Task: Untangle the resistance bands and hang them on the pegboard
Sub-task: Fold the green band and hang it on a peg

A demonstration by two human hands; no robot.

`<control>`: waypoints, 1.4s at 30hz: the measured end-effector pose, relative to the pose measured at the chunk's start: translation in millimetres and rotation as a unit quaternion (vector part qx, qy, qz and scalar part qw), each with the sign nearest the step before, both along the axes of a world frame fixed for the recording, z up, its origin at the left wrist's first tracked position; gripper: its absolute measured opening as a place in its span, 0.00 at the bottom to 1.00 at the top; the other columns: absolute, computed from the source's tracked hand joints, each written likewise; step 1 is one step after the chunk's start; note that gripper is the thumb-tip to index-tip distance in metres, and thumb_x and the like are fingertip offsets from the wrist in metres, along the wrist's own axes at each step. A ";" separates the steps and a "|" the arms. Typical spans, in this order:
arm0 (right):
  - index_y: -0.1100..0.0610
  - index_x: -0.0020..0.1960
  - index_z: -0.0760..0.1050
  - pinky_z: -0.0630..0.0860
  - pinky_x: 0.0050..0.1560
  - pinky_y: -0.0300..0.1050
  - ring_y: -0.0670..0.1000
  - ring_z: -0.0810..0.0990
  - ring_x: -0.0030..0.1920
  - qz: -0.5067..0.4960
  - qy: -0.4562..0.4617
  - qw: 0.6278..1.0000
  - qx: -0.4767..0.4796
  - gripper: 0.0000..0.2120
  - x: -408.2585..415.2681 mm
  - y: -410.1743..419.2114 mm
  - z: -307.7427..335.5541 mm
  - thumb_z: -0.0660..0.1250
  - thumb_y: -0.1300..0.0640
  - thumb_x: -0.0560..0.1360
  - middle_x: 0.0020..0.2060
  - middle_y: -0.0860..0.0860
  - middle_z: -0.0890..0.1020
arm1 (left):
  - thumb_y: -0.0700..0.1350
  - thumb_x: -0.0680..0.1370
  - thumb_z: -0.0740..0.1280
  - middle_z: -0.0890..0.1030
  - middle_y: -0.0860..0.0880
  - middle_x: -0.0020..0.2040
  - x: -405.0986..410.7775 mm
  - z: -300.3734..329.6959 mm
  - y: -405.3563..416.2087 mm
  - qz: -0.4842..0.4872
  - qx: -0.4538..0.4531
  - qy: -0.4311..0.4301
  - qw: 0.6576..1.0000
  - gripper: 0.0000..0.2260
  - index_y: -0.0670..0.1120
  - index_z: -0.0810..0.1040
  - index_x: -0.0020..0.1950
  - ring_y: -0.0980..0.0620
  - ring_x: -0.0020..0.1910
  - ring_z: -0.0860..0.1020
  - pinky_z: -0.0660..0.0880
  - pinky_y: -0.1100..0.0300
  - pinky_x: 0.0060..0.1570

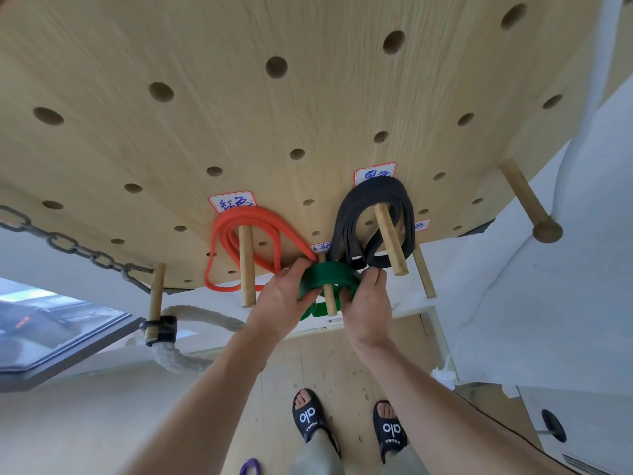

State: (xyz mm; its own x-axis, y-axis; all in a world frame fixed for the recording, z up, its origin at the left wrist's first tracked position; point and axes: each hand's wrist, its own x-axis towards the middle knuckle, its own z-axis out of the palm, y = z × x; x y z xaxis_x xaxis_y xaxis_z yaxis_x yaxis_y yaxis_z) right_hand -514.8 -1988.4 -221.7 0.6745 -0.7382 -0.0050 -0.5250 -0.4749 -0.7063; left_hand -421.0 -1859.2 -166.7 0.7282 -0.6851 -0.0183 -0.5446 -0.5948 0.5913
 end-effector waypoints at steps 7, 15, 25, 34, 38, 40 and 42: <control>0.65 0.54 0.74 0.79 0.29 0.56 0.62 0.80 0.38 0.055 0.017 0.996 -0.074 0.14 0.7 -5.1 -7.5 0.74 0.69 0.71 0.44 0.60 0.78 | 0.48 0.79 0.71 0.83 0.42 0.52 6.6 6.8 4.0 -0.018 0.020 -0.010 1.000 0.19 0.44 0.75 0.67 0.41 0.51 0.82 0.79 0.44 0.52; 0.66 0.52 0.75 0.76 0.30 0.53 0.61 0.79 0.35 0.058 0.009 0.997 -0.058 0.11 0.9 -6.4 -9.6 0.73 0.69 0.72 0.41 0.59 0.78 | 0.47 0.77 0.74 0.83 0.46 0.52 9.2 14.2 12.6 -0.065 0.006 -0.080 0.995 0.18 0.46 0.76 0.65 0.45 0.44 0.82 0.79 0.56 0.46; 0.66 0.53 0.75 0.78 0.31 0.54 0.63 0.80 0.35 0.072 0.007 0.997 -0.034 0.13 5.0 -3.8 -15.3 0.75 0.68 0.71 0.42 0.61 0.79 | 0.47 0.76 0.74 0.82 0.44 0.51 6.4 13.7 11.2 -0.055 -0.003 -0.044 0.998 0.20 0.47 0.73 0.65 0.44 0.48 0.82 0.80 0.48 0.48; 0.68 0.58 0.73 0.73 0.35 0.52 0.65 0.80 0.41 0.069 0.019 0.997 0.013 0.13 10.6 2.7 -18.0 0.71 0.66 0.76 0.48 0.62 0.77 | 0.41 0.78 0.72 0.81 0.48 0.54 -2.2 10.8 15.0 -0.050 -0.020 -0.033 0.998 0.17 0.46 0.72 0.65 0.48 0.51 0.80 0.76 0.58 0.50; 0.67 0.59 0.71 0.69 0.38 0.50 0.64 0.79 0.45 0.047 0.027 0.997 0.054 0.13 11.5 7.2 -16.5 0.70 0.65 0.77 0.52 0.61 0.75 | 0.39 0.77 0.72 0.79 0.48 0.55 -2.9 13.9 15.0 -0.051 -0.031 -0.037 0.998 0.17 0.45 0.74 0.64 0.52 0.49 0.75 0.68 0.65 0.46; 0.66 0.60 0.70 0.68 0.40 0.48 0.62 0.78 0.47 0.032 0.042 0.996 0.070 0.15 12.6 8.8 -13.5 0.69 0.66 0.77 0.54 0.60 0.74 | 0.39 0.77 0.72 0.79 0.48 0.56 -2.3 14.6 15.4 -0.061 -0.037 -0.041 0.997 0.17 0.46 0.73 0.64 0.53 0.49 0.75 0.68 0.67 0.47; 0.65 0.61 0.69 0.68 0.40 0.47 0.61 0.79 0.47 0.024 0.055 0.996 0.065 0.15 14.8 8.8 -12.1 0.69 0.64 0.77 0.54 0.59 0.74 | 0.38 0.78 0.72 0.79 0.47 0.57 0.6 15.1 16.3 -0.072 -0.043 -0.046 0.995 0.16 0.44 0.74 0.64 0.53 0.50 0.75 0.68 0.70 0.49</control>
